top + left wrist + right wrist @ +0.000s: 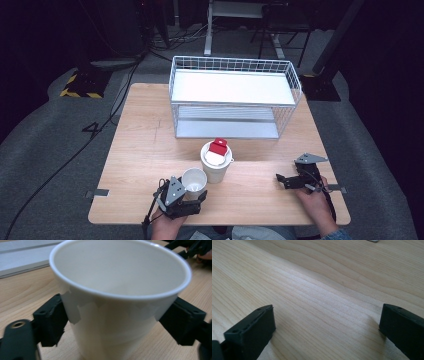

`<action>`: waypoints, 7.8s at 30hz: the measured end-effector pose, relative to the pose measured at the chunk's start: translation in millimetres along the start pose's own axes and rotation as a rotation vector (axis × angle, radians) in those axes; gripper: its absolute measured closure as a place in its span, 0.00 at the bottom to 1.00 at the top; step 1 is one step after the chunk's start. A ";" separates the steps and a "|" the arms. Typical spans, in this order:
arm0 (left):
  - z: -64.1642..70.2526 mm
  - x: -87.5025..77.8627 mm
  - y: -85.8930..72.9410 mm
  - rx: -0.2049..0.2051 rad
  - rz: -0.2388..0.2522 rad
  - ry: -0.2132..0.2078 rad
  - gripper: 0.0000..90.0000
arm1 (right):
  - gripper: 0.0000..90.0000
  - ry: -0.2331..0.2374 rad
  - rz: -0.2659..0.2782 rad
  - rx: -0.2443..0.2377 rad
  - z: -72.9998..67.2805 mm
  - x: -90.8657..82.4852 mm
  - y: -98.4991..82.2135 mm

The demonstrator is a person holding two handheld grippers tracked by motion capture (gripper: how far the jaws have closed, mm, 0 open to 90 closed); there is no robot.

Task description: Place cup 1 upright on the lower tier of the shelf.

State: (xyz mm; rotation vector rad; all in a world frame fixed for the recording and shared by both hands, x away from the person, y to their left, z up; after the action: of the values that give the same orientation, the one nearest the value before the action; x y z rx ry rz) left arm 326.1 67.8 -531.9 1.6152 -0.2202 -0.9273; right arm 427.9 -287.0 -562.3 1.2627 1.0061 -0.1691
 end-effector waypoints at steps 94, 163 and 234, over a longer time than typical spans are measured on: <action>-114.3 70.2 114.0 -0.022 0.061 0.167 0.25 | 0.00 -0.006 0.001 0.004 0.5 0.0 0.0; -153.9 161.9 97.5 -0.077 0.004 0.236 0.17 | 0.00 -0.004 0.002 0.003 0.4 0.0 0.0; -113.2 -26.8 66.8 0.003 -0.018 0.196 0.16 | 0.06 -0.028 0.018 0.028 -1.5 -2.7 -0.8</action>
State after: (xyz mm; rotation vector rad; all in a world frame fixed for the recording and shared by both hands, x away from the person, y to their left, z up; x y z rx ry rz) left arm 406.3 149.7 -462.2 1.7010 -0.0719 -0.7760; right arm 425.0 -287.1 -560.9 1.2910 0.9709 -0.1866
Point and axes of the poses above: each handheld gripper's, and its own axes: x roughly forward along the jaws, y roughly out of its top, z roughly to its right, the point moved 8 cm from there along x, roughly forward along the jaws, and after that the axes turned 4 degrees about x, right-handed, at the moved point
